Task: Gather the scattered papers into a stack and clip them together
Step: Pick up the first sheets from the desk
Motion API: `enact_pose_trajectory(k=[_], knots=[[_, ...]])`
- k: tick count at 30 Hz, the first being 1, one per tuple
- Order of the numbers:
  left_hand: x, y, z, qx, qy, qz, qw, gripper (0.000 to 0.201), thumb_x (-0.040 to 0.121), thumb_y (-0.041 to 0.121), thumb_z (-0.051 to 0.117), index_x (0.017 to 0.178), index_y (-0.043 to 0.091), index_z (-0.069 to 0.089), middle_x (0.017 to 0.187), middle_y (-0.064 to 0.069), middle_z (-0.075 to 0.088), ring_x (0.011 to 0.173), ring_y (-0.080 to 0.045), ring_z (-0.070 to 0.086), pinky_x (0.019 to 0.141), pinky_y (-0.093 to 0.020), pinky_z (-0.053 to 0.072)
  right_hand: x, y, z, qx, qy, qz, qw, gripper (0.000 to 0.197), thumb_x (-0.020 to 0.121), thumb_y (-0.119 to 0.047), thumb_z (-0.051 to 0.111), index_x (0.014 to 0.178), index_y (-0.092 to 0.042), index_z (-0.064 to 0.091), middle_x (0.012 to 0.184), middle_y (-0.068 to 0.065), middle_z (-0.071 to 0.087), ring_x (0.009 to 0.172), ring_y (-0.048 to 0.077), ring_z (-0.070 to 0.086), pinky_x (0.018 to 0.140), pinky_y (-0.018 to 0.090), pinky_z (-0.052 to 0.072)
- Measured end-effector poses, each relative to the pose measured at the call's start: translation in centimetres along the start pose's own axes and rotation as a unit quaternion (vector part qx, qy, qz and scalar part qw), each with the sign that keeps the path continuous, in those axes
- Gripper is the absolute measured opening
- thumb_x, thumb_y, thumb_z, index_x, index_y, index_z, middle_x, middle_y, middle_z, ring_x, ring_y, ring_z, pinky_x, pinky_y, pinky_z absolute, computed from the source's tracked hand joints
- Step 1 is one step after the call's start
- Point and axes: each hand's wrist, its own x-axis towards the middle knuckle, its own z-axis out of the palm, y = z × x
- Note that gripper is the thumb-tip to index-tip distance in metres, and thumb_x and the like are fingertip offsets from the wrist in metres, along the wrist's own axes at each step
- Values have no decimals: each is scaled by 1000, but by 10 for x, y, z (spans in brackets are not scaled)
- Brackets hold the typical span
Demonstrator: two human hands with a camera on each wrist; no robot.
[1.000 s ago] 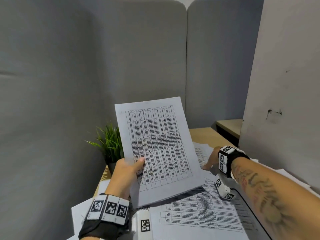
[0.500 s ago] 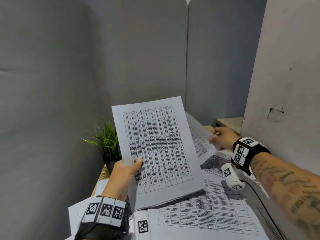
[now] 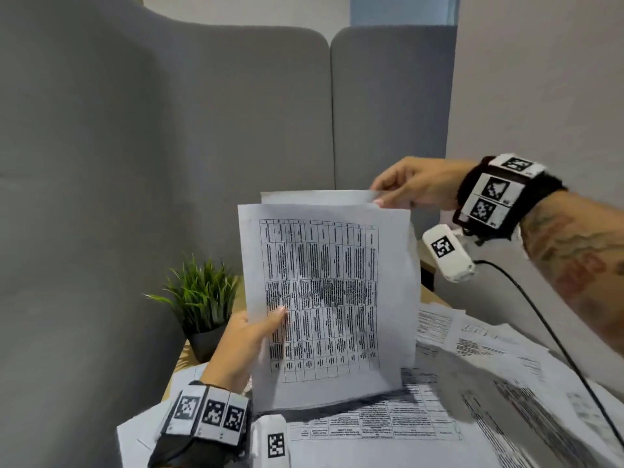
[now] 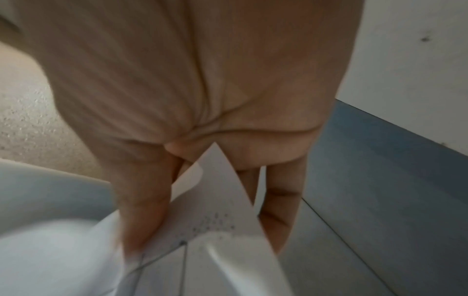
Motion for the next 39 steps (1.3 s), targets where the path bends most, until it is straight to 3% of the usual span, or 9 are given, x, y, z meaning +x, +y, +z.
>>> enact_pose_trajectory(k=[4,7,13,16,22,30,32,36,39], knots=[[0,1,5,21,17,39,999,45,85,41,71,96,-3,70,100,-22,72,100,-38,67,95,-58,50,-13,2,12,108,63,-5,992,58,65,-58,80,101,-13,76,100,13,72,89,27,66,76,36,55],[3,2,6,16,89,82,992,39,85,36,70,87,-3,70,91,-22,72,92,-41,67,87,-62,53,-27,15,29,271,109,-6,956,58,77,-62,60,115,-19,70,112,9,73,100,29,69,74,37,59],[1,10,14,-28,202,142,969,9,86,12,72,77,13,72,78,-9,72,76,-21,66,81,-57,56,-44,56,86,473,85,-68,874,97,63,-56,82,141,-9,51,139,19,57,128,35,55,104,54,47],[0,12,18,-11,210,177,961,19,83,5,73,88,23,72,89,-4,74,83,-19,69,86,-50,57,-39,57,105,426,155,-48,890,84,57,-21,91,131,0,58,124,17,68,117,32,63,92,41,57],[3,10,17,-43,149,195,968,64,76,-2,78,127,26,52,114,-2,71,104,-16,69,86,-33,56,-33,50,103,381,240,-79,889,41,64,-8,79,105,-7,70,104,9,76,95,22,71,80,31,59],[2,-7,14,16,-7,90,996,41,69,24,86,105,17,68,100,10,76,98,-5,70,88,-30,54,-50,80,124,300,65,3,952,65,74,-8,79,135,-14,55,131,6,66,126,23,59,107,47,43],[1,-3,16,23,3,87,996,25,80,9,74,102,20,67,96,15,76,95,0,70,88,-27,52,-49,83,128,297,80,2,951,58,80,-6,76,134,-8,56,130,11,66,123,26,61,108,53,43],[0,5,9,11,17,93,995,17,79,18,72,92,7,72,91,-7,77,87,-19,72,79,-36,56,-45,65,127,322,127,5,938,18,89,-1,65,107,-5,61,98,7,75,99,18,70,108,47,43],[2,3,8,32,29,71,997,7,89,10,66,83,8,70,75,0,75,73,-11,70,69,-27,53,-32,68,116,340,133,45,930,60,80,-41,75,119,1,60,114,23,67,104,32,64,100,49,47]])
